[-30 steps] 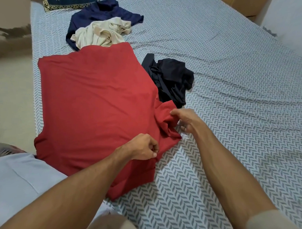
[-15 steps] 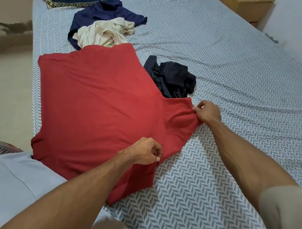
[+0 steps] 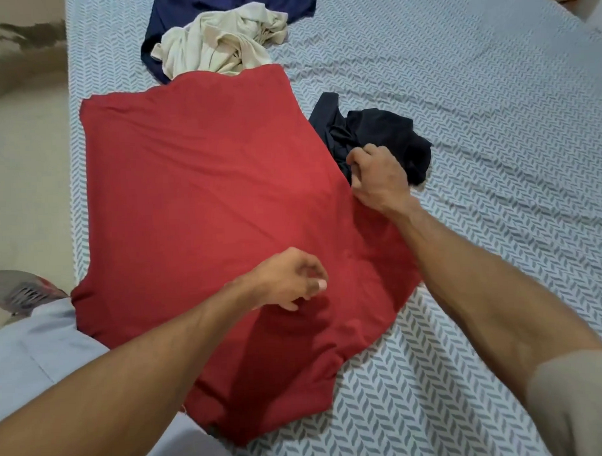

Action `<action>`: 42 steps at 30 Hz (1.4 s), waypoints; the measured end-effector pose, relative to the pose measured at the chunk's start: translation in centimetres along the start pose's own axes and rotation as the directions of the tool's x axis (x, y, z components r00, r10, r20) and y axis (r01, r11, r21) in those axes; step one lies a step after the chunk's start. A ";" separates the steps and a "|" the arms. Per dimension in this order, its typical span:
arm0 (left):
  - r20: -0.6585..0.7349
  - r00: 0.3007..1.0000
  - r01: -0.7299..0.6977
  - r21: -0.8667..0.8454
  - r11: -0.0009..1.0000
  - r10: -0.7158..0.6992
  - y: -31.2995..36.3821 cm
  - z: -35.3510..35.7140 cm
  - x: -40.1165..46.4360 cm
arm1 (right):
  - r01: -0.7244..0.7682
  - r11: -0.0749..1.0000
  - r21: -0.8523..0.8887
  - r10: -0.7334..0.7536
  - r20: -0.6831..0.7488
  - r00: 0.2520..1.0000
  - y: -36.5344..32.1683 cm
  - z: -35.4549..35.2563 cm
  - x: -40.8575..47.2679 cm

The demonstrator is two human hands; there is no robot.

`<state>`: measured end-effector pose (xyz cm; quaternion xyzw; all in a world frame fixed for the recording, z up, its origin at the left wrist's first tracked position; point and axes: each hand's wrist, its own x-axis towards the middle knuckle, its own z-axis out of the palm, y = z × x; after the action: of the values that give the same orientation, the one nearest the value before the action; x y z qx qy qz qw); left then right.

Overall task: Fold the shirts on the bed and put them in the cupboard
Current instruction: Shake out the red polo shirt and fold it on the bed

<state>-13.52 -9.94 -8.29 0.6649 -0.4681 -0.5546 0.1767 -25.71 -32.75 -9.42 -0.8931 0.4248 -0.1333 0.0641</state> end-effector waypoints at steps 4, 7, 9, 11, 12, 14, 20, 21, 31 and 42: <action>-0.251 0.966 -0.064 0.014 0.998 0.065 -0.9 -6.1 4.5 | -0.175 0.982 0.074 0.148 0.285 0.947 2.6 1.3 5.9; -0.459 0.878 -0.075 0.143 0.987 0.133 0.0 -11.5 9.8 | -0.302 0.948 0.098 0.248 0.362 0.899 3.3 2.6 8.9; -0.542 0.824 -0.068 0.198 0.978 0.167 1.7 -14.9 13.7 | -0.389 0.914 0.113 0.316 0.401 0.860 3.4 3.1 10.8; -0.574 0.789 -0.084 0.254 0.964 0.220 3.5 -18.3 18.1 | -0.478 0.870 0.118 0.368 0.489 0.791 3.5 3.4 12.6; -0.580 0.777 -0.078 0.298 0.951 0.246 4.4 -20.0 20.2 | -0.499 0.861 0.095 0.380 0.532 0.757 3.6 3.4 13.4; -0.580 0.765 -0.039 0.391 0.919 0.279 5.8 -23.0 24.2 | -0.537 0.841 0.059 0.405 0.590 0.699 3.6 3.2 14.4; -0.509 0.843 0.200 0.600 0.775 0.176 9.0 -29.6 31.8 | -0.604 0.796 0.037 0.416 0.692 0.590 4.3 3.7 15.7; -0.443 0.881 0.208 0.673 0.710 0.162 9.2 -30.3 32.3 | -0.606 0.795 0.033 0.414 0.702 0.580 4.3 3.7 15.8; -0.519 0.767 0.217 0.763 0.609 0.377 10.0 -32.2 35.0 | -0.628 0.776 0.058 0.426 0.686 0.590 4.5 3.9 15.4; -0.581 0.701 -0.060 0.531 0.845 0.414 5.3 -26.8 28.4 | -0.625 0.779 0.052 0.518 0.511 0.687 3.0 3.7 14.1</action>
<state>6.93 -43.46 -11.87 0.7732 -0.5761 -0.1142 0.2391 -18.35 -45.53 -11.05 -0.7061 0.6368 0.0671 0.3025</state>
